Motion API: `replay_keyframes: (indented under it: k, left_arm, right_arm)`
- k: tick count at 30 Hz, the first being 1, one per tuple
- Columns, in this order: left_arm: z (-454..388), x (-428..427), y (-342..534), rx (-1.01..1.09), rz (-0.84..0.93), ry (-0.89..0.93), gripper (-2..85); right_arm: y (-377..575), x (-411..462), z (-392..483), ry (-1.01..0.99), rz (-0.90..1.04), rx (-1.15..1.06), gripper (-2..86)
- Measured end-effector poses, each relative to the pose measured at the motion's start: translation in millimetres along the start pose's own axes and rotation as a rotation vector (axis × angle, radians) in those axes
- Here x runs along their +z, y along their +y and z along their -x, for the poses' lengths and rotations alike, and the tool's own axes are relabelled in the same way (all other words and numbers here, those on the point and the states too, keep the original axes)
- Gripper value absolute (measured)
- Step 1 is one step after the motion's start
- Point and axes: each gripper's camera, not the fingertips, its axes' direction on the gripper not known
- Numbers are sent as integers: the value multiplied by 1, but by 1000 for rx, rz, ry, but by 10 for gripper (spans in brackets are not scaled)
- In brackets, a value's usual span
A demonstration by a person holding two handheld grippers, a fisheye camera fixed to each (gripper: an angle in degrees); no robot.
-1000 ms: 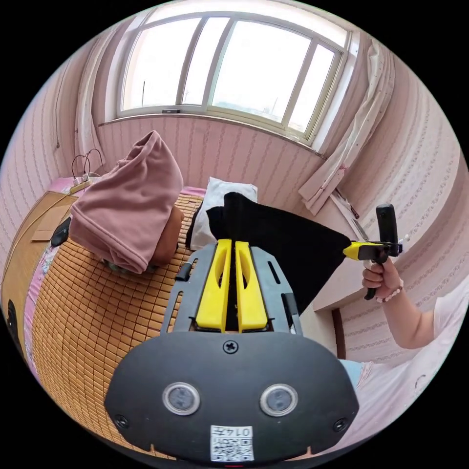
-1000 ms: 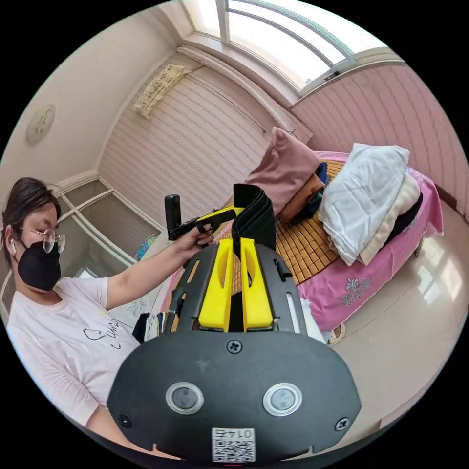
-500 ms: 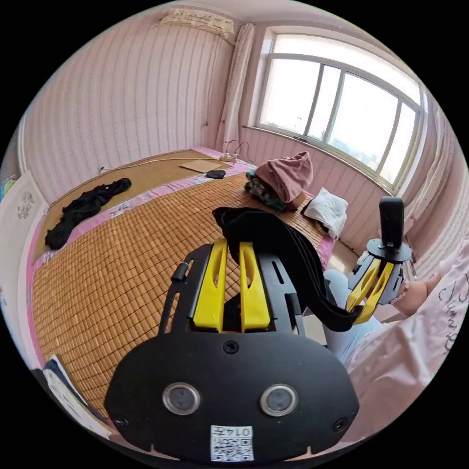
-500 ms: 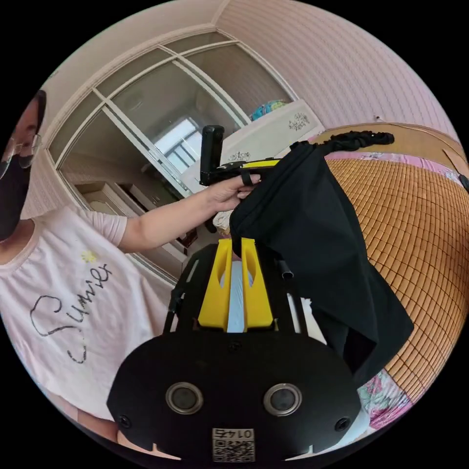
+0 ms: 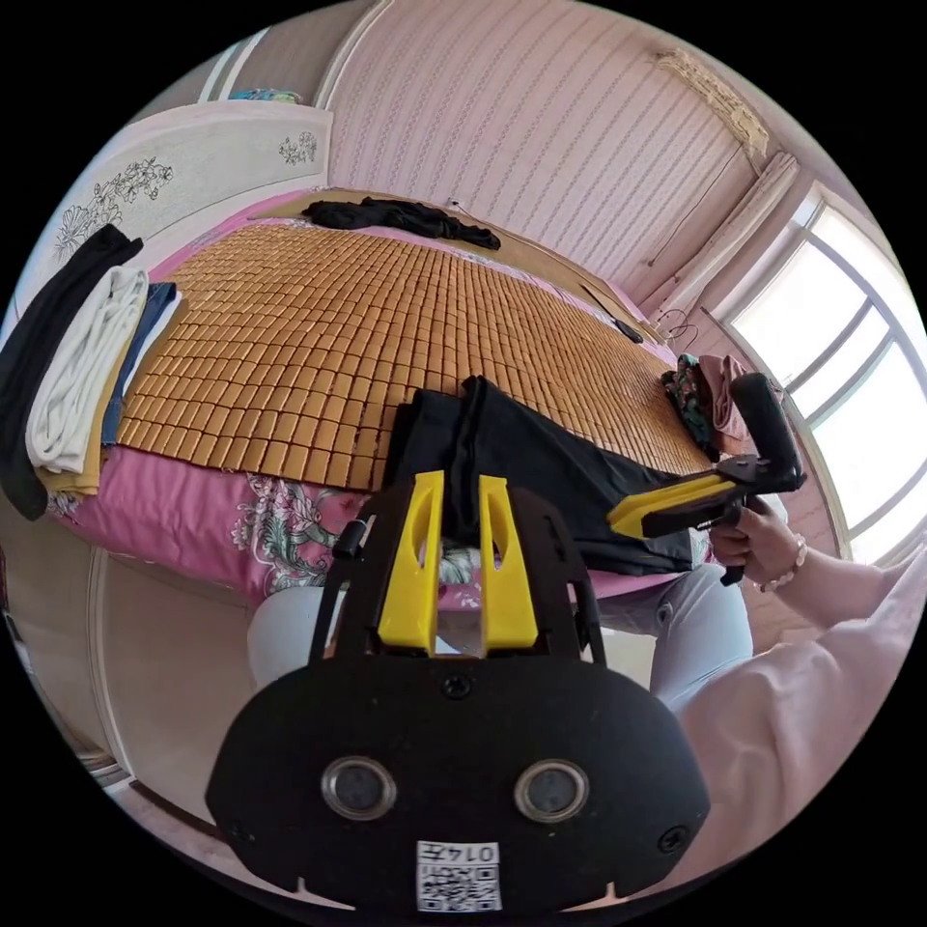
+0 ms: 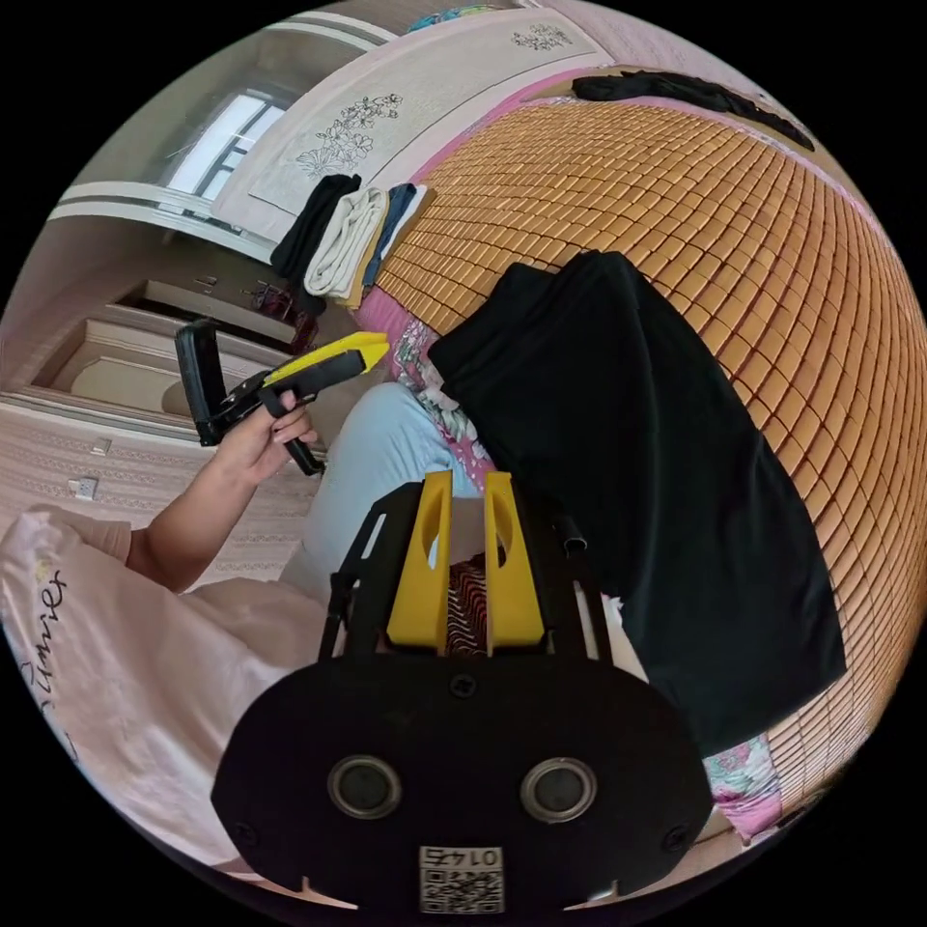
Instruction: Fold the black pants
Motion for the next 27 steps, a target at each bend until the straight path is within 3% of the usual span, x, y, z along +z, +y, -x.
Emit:
replay_keyframes:
  k: [6,10,18,27]
  left_arm:
    - [-11,28,-21,28,115,-54,76]
    - [3,48,-34,16,293,-105,44]
    - [18,-44,-52,73,192,22,-9]
    - [47,-32,-51,45,363,-70,3]
  right_arm:
    - [-100,-10,16,181,5,-35,66]
    - [-151,-1,24,276,41,-43,76]
    - [-244,14,39,370,83,-71,90]
    - [-316,40,50,401,119,-93,112]
